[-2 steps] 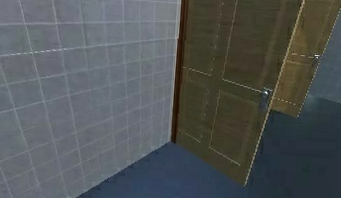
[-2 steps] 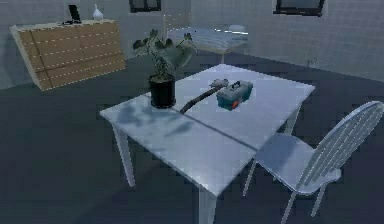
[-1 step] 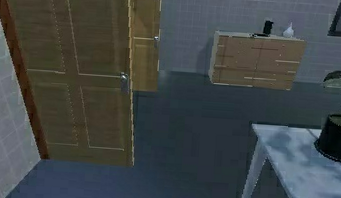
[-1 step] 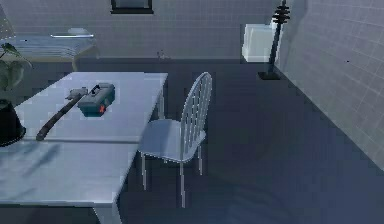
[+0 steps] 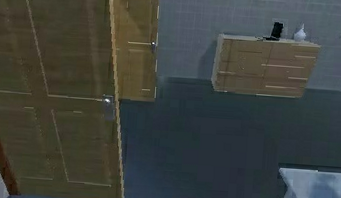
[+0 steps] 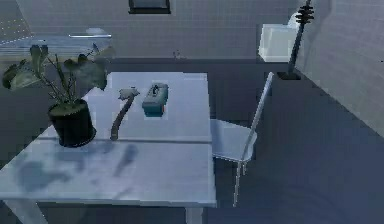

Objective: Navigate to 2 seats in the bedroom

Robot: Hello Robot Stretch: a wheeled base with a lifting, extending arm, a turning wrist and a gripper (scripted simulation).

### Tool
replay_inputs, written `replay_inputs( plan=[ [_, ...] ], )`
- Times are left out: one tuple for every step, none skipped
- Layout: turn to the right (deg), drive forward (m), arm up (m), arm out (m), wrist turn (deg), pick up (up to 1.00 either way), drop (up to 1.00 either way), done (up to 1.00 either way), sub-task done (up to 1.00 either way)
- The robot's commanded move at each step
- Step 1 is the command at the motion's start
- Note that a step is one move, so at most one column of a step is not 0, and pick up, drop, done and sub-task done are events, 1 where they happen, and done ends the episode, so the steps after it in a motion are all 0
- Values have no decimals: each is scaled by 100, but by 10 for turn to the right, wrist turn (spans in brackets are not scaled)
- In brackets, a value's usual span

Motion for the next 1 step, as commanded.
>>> replay_inputs(
  plan=[
    [450,0,0,0,0,0,0,0,0]
  ],
)
